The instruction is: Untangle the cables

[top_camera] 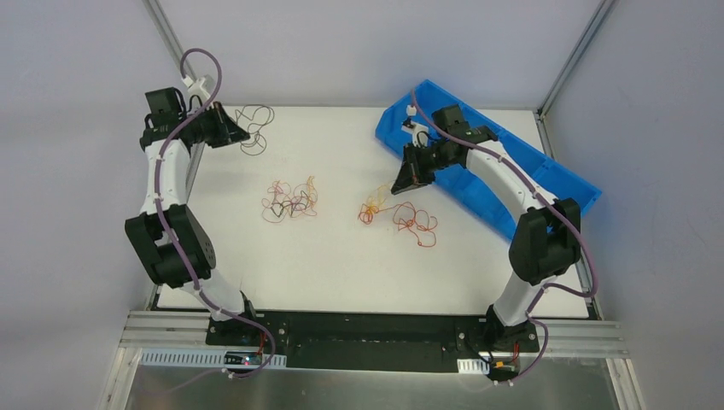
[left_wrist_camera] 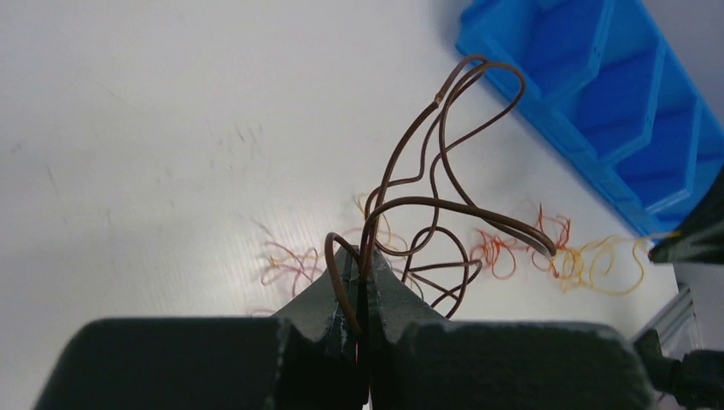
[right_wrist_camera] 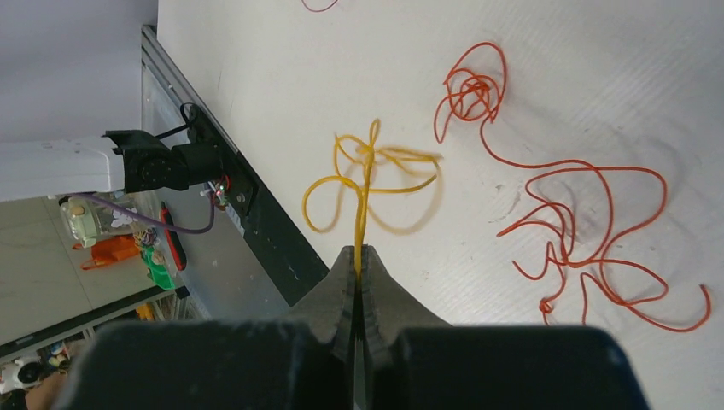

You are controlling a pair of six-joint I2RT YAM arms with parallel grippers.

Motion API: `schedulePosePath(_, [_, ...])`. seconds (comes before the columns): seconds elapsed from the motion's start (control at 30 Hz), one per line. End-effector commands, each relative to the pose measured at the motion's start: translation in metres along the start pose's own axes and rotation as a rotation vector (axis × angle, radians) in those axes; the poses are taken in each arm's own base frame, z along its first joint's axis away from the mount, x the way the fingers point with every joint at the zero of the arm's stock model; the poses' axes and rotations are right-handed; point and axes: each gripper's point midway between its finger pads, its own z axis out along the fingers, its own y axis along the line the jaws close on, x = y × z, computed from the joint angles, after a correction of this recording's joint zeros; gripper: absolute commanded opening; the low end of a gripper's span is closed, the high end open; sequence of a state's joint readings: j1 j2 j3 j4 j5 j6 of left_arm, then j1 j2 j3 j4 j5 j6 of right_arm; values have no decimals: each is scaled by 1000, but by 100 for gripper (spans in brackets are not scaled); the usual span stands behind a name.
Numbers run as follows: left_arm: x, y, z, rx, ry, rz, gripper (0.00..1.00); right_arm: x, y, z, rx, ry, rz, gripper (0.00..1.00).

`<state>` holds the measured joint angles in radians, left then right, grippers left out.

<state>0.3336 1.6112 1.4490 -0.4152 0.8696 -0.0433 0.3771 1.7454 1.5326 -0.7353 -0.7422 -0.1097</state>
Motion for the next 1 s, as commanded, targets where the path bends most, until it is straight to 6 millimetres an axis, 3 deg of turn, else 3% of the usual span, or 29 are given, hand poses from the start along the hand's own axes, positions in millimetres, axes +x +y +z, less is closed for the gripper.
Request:
schedulePosePath(0.0, [-38, 17, 16, -30, -41, -4, 0, 3, 36, -2, -60, -13, -139, 0])
schedulePosePath(0.13, [-47, 46, 40, -66, -19, -54, 0, 18, 53, 21, -79, 41, -227, 0])
schedulePosePath(0.23, [-35, 54, 58, -68, 21, -63, 0, 28, 64, 43, -98, 92, -299, 0])
schedulePosePath(0.27, [-27, 54, 63, -66, 43, -65, 7, 30, 68, 52, -105, 114, -310, 3])
schedulePosePath(0.3, [-19, 53, 67, -61, 66, -68, 25, 31, 74, 58, -120, 133, -321, 14])
schedulePosePath(0.33, [-10, 53, 69, -64, 92, -79, 45, 30, 77, 65, -127, 150, -318, 37])
schedulePosePath(0.37, [0, 54, 69, -68, 121, -100, 57, 26, 78, 72, -128, 157, -304, 48])
schedulePosePath(0.4, [10, 54, 68, -69, 152, -118, 62, 19, 80, 77, -128, 150, -289, 53])
schedulePosePath(0.63, [107, 32, 37, 1, 349, -177, 66, -40, 60, 131, -62, 9, -205, 59])
schedulePosePath(0.77, [138, 29, 31, -3, 401, -218, 69, -68, 53, 166, -37, -50, -140, 61])
schedulePosePath(0.83, [151, 29, 32, -2, 429, -232, 69, -82, 56, 183, -43, -89, -118, 68])
schedulePosePath(0.97, [171, 30, 38, -6, 482, -250, 70, -97, 46, 217, 10, -150, -133, 70])
